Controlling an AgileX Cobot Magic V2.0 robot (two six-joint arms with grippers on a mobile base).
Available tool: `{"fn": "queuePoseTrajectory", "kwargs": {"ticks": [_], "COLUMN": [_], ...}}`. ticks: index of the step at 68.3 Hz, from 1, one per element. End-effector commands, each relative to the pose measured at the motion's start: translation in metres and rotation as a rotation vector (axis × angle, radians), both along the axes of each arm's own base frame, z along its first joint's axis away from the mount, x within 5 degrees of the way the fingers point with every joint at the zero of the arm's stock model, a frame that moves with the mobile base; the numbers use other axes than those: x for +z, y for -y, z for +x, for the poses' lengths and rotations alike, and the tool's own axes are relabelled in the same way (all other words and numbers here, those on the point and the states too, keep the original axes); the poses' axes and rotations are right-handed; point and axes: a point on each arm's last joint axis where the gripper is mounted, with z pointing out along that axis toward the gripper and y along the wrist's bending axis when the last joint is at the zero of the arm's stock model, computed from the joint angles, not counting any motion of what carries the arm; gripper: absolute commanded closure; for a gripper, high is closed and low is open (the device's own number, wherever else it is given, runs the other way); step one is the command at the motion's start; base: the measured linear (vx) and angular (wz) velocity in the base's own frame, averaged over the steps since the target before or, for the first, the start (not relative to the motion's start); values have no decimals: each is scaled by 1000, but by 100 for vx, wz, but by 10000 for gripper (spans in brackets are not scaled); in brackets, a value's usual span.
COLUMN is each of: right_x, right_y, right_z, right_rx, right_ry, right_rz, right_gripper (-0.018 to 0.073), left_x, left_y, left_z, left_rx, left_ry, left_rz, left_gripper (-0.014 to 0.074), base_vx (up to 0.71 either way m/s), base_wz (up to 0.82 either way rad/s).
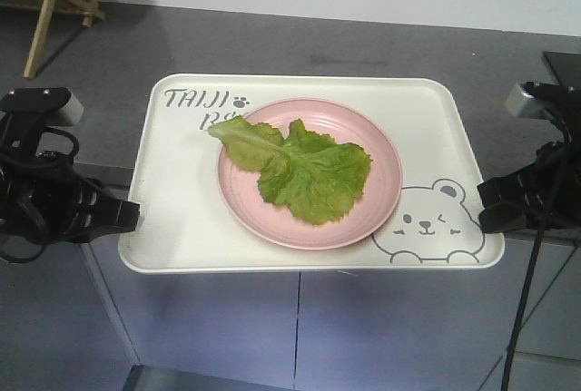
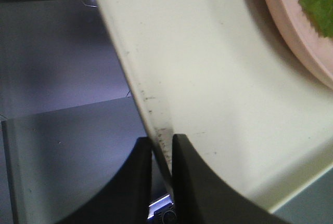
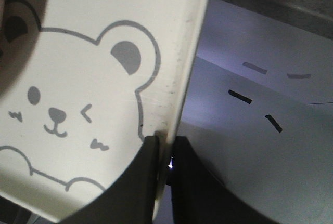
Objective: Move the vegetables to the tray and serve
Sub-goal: 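Hold the tray level while the base turns and drives away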
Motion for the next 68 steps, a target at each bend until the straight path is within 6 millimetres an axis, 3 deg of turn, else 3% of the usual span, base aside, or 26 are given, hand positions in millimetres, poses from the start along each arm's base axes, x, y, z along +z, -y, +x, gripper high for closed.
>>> {"fn": "queuePoseTrajectory", "kwargs": {"ticks": [1, 68], "right_x": [22, 22], "right_y": [-10, -10], "right_z": [-4, -4], "right_rx": [28, 28], "right_ry": [72, 72], "right_rz": [88, 88], "right_gripper": [562, 562], "left_x": [22, 22], "left_y": [5, 5], "left_z": [-2, -2], "left_rx": [7, 7], "left_ry": [89, 89], "left_rz": [-82, -82], "left_gripper": [602, 602], "base_vx": [7, 7], "base_wz": [-28, -27]}}
